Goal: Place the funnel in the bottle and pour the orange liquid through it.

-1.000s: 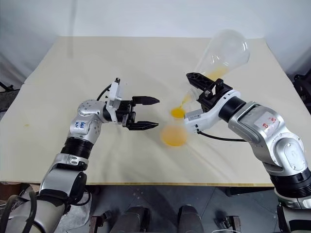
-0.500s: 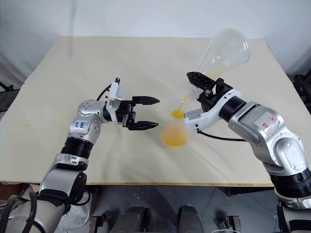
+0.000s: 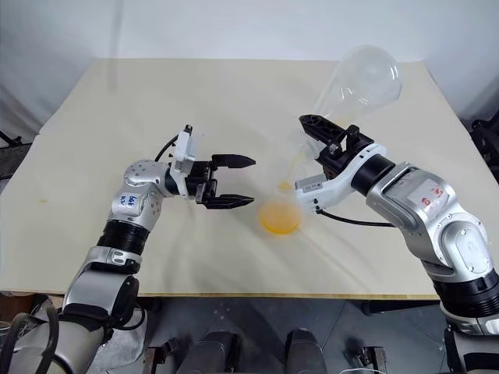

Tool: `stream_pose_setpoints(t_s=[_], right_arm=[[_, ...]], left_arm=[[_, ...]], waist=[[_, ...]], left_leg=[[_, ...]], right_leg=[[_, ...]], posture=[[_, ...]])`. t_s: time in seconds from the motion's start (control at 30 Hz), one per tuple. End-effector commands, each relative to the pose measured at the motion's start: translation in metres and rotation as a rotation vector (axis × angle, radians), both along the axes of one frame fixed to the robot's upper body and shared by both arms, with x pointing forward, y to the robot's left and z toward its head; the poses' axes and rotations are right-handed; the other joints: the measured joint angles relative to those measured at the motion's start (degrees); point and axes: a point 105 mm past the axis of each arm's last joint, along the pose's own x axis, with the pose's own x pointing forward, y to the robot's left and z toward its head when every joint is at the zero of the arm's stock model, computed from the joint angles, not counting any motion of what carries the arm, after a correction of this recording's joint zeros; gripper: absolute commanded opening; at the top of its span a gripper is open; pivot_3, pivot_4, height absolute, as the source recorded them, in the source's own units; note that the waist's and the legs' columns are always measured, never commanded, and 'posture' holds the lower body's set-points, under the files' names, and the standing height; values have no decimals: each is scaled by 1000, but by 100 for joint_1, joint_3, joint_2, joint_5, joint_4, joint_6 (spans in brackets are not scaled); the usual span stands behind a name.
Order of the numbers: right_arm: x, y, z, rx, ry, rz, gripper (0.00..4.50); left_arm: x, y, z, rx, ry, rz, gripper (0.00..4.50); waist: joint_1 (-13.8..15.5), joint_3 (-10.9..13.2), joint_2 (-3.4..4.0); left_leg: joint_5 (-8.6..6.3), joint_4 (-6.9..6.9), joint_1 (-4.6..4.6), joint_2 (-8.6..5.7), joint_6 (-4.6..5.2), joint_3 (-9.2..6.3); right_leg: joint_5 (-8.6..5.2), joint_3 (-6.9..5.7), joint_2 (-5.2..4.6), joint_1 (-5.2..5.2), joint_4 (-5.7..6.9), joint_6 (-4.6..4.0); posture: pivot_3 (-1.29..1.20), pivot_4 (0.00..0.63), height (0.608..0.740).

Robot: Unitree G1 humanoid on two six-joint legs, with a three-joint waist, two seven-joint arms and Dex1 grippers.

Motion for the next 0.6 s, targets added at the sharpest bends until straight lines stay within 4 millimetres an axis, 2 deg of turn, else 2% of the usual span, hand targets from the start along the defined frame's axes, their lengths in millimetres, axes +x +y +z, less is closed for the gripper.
stream_pose_setpoints(t_s=[0.03, 0.6], right_arm=[[-5, -1, 18, 20, -71, 6, 2459], [-6, 0, 17, -18, -82, 13, 2459]], left_arm=[[-2, 2, 15, -10, -66, -1, 4500], [-1, 2, 15, -9, -63, 2, 4500]], waist=[[0, 0, 0], [-1, 0, 0]], left_leg=[[0, 0, 0, 0, 0, 0], [0, 0, 0, 0, 0, 0]], right_leg=[[0, 0, 0, 0, 0, 0], [0, 0, 0, 0, 1, 0]], posture=[[0, 150, 740], [0, 150, 740]])
